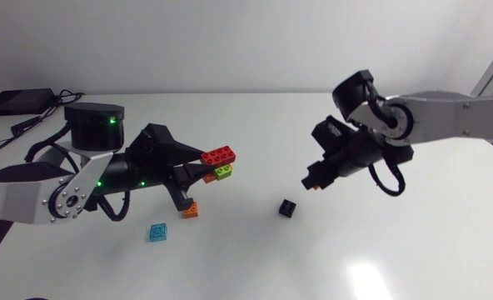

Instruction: Separate the duplo bricks

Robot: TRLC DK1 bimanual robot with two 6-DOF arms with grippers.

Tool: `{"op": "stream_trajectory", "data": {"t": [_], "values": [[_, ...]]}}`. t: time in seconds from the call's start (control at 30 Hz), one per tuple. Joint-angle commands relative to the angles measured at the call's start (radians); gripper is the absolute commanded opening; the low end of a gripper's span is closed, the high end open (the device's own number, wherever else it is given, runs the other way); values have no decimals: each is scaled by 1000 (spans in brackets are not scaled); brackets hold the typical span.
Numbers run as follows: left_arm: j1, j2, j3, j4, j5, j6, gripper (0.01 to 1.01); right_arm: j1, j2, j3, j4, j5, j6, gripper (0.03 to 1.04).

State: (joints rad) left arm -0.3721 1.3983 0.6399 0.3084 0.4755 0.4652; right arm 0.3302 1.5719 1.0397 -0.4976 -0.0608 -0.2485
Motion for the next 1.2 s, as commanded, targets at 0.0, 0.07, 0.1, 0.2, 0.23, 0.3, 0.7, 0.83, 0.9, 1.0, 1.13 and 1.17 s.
{"op": "stream_trajectory", "data": {"t": [0.0, 0.07, 0.1, 0.2, 0.23, 0.3, 0.7, 0.83, 0.9, 1.0, 1.13, 1.17], "values": [[-5, -32, 33, -14, 17, -36, 274, -20, 7, -92, 73, 24, -32, 274], [-11, -42, 38, -34, 26, -37, 274, -23, 7, -141, 116, 30, -40, 274], [-11, -48, 38, -42, 29, -37, 274, -23, 7, -167, 143, 46, -41, 274], [-10, -59, 47, -78, 71, -36, 274, -20, 11, -230, 209, 72, -55, 274], [-7, -61, 49, -84, 81, -36, 274, -19, 13, -242, 220, 72, -55, 274], [-2, -65, 53, -109, 107, -36, 274, -14, 13, -259, 235, 75, -55, 274], [-16, -93, 61, -181, 153, -17, 274, 13, 30, -305, 275, 78, -63, 413], [-24, -93, 67, -201, 167, -5, 275, 10, 33, -317, 281, 65, -80, 605], [-36, -87, 72, -219, 167, 13, 274, 9, 33, -328, 286, 58, -87, 734], [-56, -76, 81, -233, 169, 30, 275, -5, 25, -337, 286, 38, -107, 852], [-68, -51, 112, -290, 195, 75, 275, -45, -26, -342, 281, -2, -147, 895], [-73, -45, 121, -313, 201, 95, 275, -60, -58, -342, 278, -16, -169, 895]]}}
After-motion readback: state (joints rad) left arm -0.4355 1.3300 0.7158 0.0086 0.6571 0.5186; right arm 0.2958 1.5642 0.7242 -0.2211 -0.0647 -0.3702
